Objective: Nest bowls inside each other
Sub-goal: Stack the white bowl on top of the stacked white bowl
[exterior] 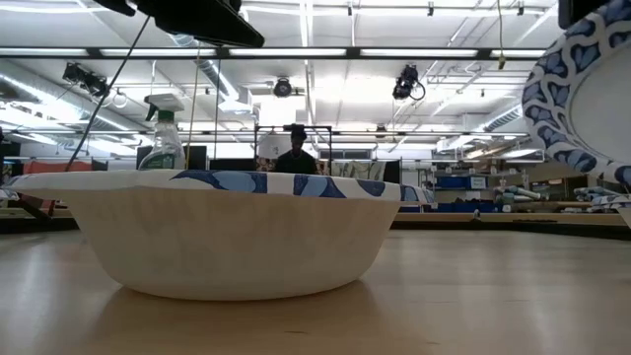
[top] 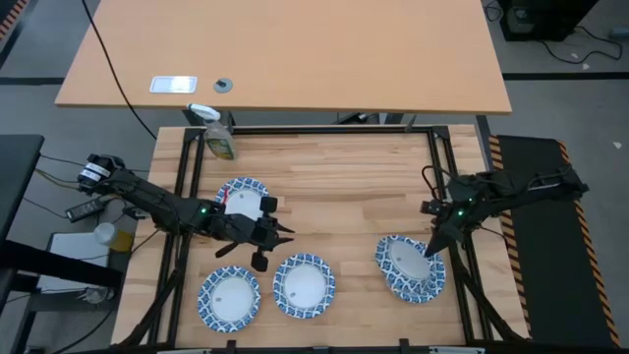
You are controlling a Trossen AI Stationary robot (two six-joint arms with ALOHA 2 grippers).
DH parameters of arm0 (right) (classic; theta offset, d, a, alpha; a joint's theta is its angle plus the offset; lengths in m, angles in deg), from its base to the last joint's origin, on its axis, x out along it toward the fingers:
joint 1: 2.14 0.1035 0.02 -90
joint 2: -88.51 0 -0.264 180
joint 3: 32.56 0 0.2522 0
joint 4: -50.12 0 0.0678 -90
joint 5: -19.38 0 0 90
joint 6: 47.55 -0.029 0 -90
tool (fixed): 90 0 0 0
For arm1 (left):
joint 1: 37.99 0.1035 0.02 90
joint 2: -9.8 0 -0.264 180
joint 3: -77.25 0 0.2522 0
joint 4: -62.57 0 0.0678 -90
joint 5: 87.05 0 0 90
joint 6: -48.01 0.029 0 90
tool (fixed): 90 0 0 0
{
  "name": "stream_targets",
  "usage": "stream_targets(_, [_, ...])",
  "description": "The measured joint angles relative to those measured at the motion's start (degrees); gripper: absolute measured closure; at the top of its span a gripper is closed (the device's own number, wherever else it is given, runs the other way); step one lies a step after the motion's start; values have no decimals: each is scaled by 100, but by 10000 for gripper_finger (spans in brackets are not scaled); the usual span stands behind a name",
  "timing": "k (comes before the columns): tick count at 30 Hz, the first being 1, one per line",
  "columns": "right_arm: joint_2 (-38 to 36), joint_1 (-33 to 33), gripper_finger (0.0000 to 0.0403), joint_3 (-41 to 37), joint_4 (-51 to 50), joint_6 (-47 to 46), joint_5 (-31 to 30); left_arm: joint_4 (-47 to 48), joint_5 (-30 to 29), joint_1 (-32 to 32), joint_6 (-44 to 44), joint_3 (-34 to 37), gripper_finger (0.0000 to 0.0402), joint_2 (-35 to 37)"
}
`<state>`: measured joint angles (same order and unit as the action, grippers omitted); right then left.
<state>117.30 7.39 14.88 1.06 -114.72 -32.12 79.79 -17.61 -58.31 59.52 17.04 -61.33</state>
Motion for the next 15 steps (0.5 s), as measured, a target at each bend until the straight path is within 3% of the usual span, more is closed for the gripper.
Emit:
stream_targets(8, [-159,29,390,2,-1560,-4,-356,55,232,-50,-289,0,317,-13])
stream_targets(15, [-157,27,368,2,-2186,49,-654,324,88,-383,-435,0,317,-15])
